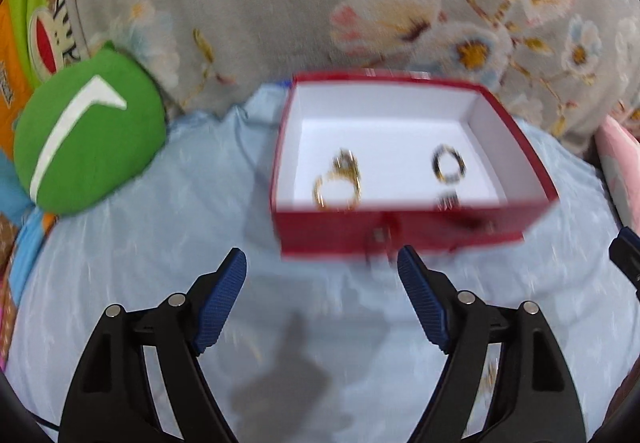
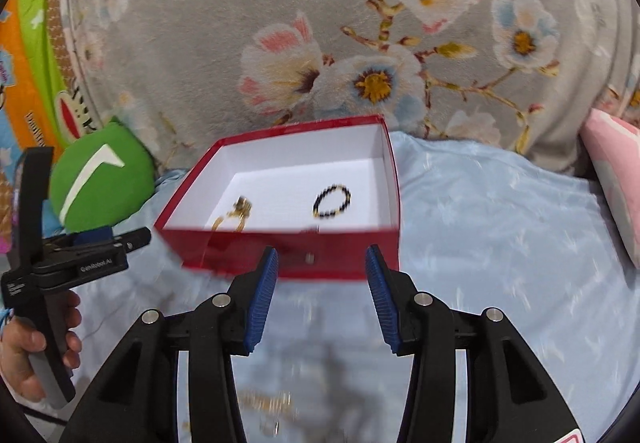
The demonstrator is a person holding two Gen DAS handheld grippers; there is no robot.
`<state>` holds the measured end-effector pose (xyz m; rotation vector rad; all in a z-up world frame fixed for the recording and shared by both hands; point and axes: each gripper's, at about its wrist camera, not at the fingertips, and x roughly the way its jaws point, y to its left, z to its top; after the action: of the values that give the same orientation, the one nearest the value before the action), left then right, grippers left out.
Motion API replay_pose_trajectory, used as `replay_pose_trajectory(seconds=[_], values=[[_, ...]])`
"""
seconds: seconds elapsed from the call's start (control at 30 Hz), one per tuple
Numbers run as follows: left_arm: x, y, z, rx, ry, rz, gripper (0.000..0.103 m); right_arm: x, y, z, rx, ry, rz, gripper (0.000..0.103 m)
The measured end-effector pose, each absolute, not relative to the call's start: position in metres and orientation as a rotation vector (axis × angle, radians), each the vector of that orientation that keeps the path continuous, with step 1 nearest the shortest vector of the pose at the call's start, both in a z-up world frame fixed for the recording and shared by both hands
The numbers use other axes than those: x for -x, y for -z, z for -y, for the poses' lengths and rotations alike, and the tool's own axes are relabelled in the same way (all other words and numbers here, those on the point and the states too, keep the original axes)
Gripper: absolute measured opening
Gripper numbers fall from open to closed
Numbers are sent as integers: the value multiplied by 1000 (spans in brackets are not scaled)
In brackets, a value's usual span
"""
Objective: Organize jewelry
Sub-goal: 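Move both tools back over the remaining jewelry, then grasp the pearl bracelet with the right tool and lift it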
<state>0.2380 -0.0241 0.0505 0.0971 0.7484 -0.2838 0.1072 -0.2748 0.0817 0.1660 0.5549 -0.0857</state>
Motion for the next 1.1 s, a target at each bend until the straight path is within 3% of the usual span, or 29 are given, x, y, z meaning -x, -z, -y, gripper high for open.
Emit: replay_pose_trajectory(seconds=[0.27,0.43,0.7,1.1], values=[[-150,5,8,-101,323,-898,76,2,-34,255,-187,104,-647,45],[-110,30,16,-109,354,-932,76,24,-12,247,-203,115,-692,45],[-97,48,26,-114,341,-952,76,-14,6,249,-263,61,-740,45],[-107,50,11,-75,315,-962,76,-106,29,241,-132,-7,-817,45]])
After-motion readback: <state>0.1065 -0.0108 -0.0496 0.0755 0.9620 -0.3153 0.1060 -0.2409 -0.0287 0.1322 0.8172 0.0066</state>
